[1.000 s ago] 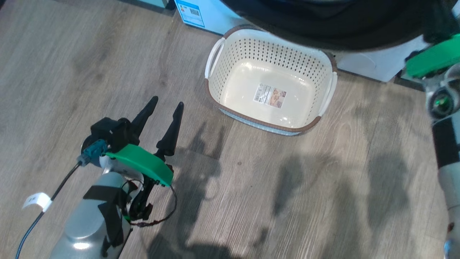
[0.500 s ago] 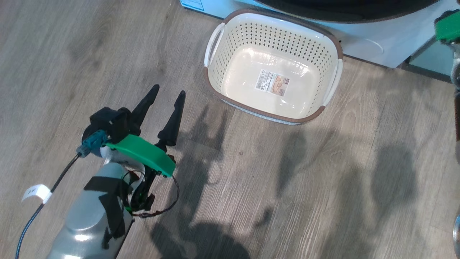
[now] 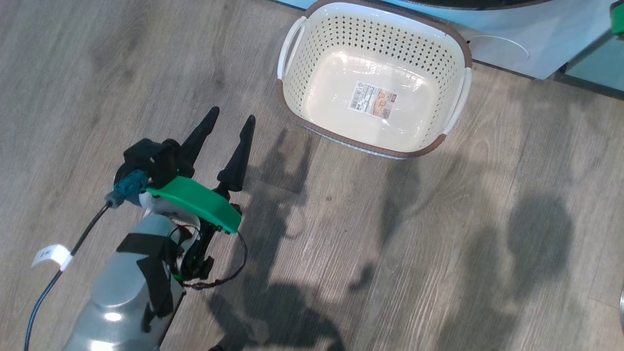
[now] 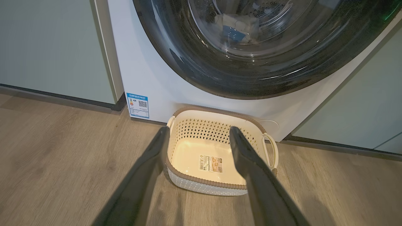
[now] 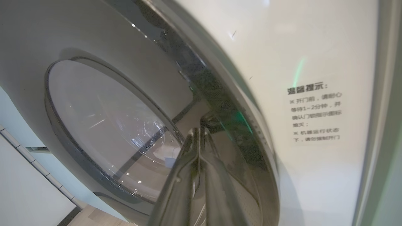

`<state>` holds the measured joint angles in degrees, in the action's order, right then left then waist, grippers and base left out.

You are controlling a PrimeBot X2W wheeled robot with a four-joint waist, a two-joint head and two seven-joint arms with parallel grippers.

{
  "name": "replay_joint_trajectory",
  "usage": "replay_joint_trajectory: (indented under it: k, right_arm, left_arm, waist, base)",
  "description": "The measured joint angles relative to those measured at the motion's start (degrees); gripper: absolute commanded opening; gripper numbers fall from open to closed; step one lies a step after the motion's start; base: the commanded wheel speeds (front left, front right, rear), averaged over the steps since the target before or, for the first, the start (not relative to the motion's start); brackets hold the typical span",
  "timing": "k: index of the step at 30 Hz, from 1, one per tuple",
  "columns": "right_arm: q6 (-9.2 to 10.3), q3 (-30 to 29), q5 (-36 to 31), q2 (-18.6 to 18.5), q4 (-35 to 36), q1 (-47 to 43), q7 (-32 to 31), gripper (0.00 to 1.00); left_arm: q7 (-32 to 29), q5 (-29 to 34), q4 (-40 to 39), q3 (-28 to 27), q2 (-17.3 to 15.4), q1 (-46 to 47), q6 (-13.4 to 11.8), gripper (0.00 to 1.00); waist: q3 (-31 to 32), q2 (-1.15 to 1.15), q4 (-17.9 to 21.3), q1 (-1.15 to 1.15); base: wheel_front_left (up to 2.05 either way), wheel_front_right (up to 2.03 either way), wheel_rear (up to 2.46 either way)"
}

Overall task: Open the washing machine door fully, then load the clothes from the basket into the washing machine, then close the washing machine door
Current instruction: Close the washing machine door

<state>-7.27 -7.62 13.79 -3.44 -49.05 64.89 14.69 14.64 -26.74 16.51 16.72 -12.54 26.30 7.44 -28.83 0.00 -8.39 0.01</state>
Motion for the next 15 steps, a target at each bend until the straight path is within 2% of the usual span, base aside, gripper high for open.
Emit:
replay_joint_trajectory:
  k: [9,15]
  right_arm:
    - [-0.03,0.99,1.04,-0.02,-0.13,-0.03,0.00,0.00]
    - [-0.03,8.03,5.69,-0.16,2.14,-4.02,0.01,0.00]
  left_arm:
    - [0.00,0.00,0.26,-0.12,0.12,-0.01,0.00,1.00]
    - [0.00,-0.01,1.03,-0.70,0.11,-0.52,0.00,1.00]
  waist:
    - [1.04,0.00,0.27,0.00]
    - [4.37,0.00,0.76,-0.01]
  base:
    - [0.00,0.00,0.00]
    - [0.00,0.00,0.00]
